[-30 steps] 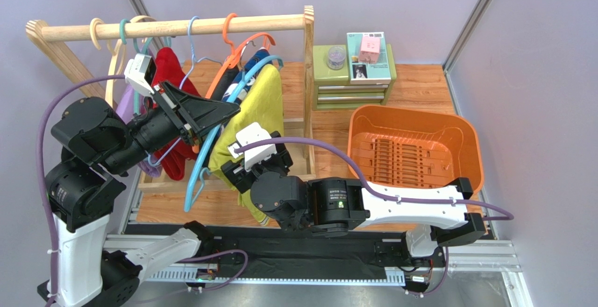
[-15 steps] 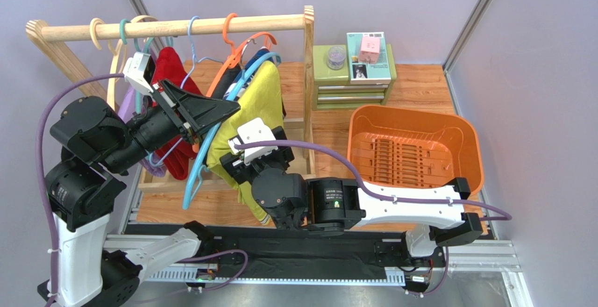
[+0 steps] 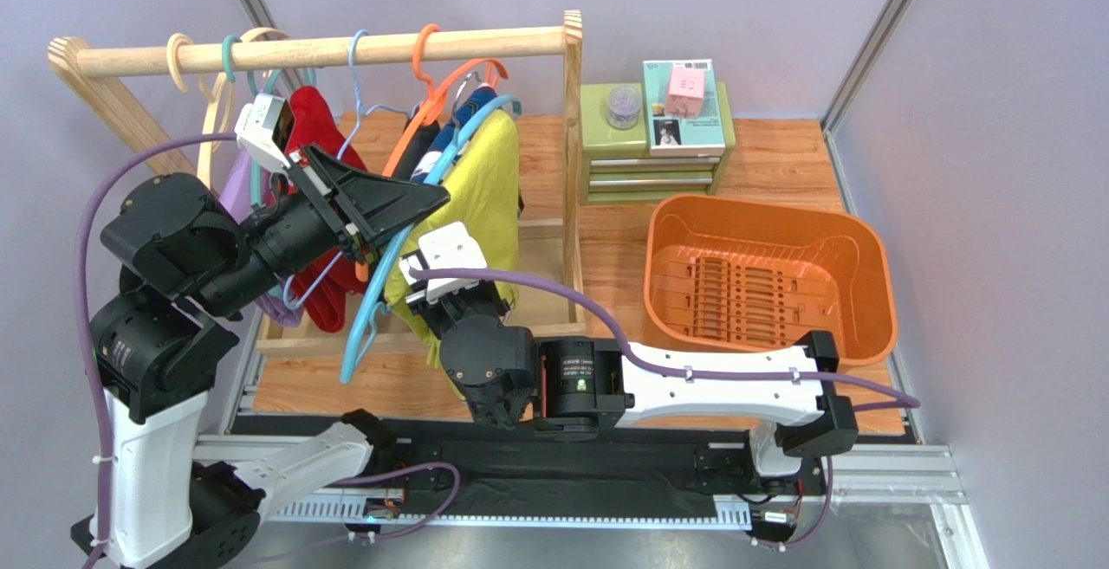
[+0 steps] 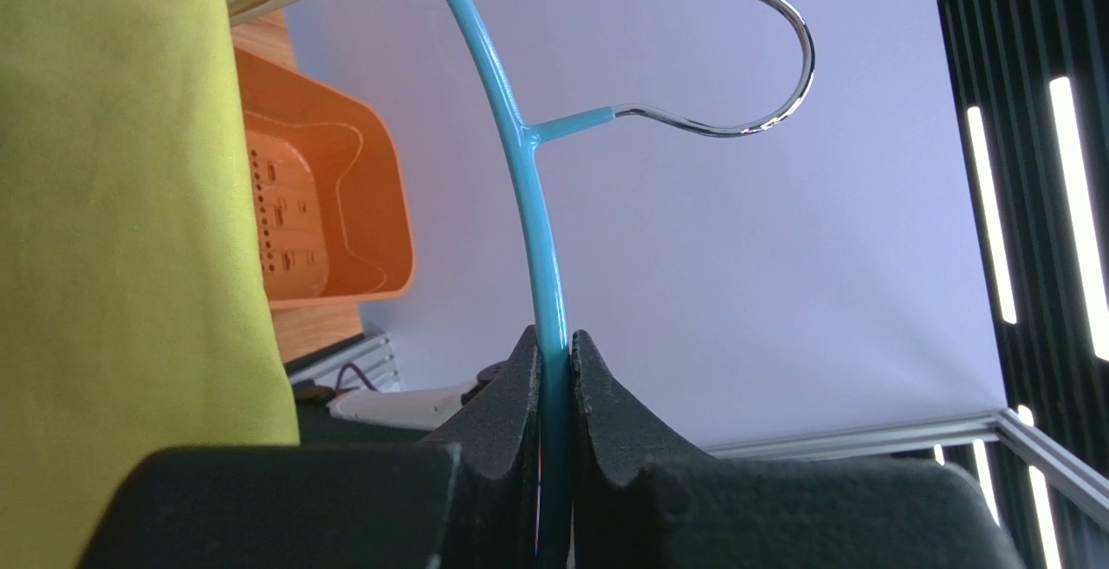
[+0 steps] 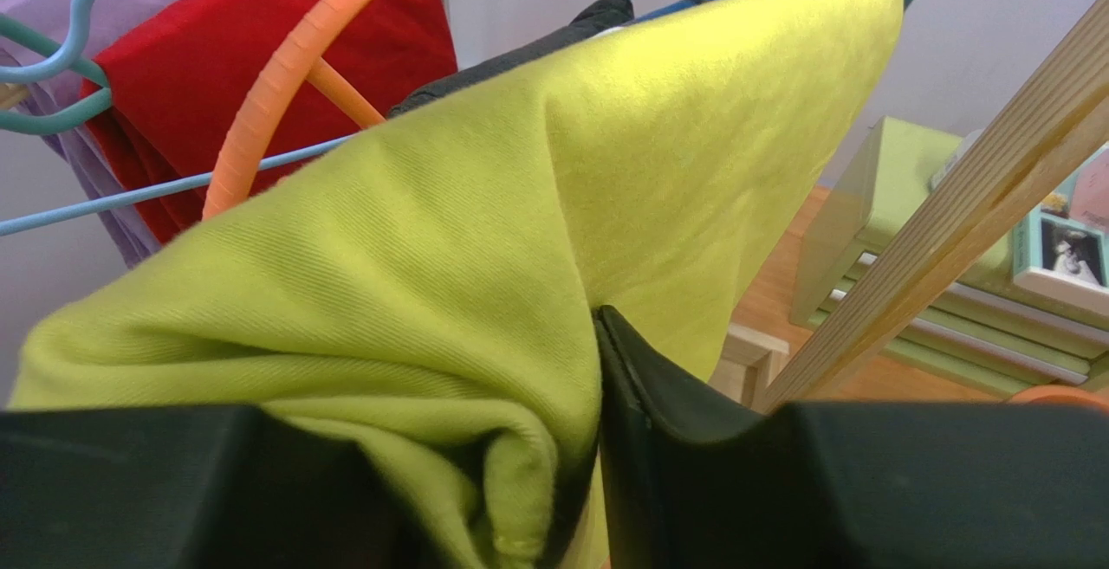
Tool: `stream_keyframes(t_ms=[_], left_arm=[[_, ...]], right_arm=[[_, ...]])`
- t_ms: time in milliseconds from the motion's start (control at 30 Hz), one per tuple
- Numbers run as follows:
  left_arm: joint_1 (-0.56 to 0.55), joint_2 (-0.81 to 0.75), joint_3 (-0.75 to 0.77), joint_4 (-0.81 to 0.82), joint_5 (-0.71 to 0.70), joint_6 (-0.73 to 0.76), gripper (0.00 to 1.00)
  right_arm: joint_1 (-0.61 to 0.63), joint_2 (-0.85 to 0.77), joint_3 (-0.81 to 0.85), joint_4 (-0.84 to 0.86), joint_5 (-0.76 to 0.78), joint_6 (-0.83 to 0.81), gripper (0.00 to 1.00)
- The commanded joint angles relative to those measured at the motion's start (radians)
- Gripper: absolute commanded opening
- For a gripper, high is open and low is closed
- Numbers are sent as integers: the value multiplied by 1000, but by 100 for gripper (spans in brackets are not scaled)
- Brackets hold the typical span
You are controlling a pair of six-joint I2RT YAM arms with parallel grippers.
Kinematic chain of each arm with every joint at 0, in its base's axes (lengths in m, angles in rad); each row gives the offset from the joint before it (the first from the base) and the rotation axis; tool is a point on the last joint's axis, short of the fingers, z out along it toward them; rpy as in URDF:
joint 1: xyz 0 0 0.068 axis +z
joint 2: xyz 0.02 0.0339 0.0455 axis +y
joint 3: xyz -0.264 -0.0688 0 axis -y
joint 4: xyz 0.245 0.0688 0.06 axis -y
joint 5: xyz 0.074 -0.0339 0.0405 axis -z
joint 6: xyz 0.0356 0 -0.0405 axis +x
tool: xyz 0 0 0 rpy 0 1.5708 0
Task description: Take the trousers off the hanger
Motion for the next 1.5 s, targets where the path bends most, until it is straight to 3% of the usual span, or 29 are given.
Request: stream_keyframes(t_ms=[0,100,533,967,1467], left_arm=[[-6,-44,45,168,69,-14,0],[-6,-43,40,170,69,-15,0],[-6,-53,-35,174,63,0,0],[-6,-106,-124,164,19,9,0],[-6,-162,-231,168,-33,1,0]], right_arm=[[-39,-35,16,106,70,-32,15],[-39,-73,-15,85,81,-27,0],[46,-135,40,-9,118,-65,0],[86,-187,104,141,172,-130,0],[159,-216,147,322,187,-341,0]])
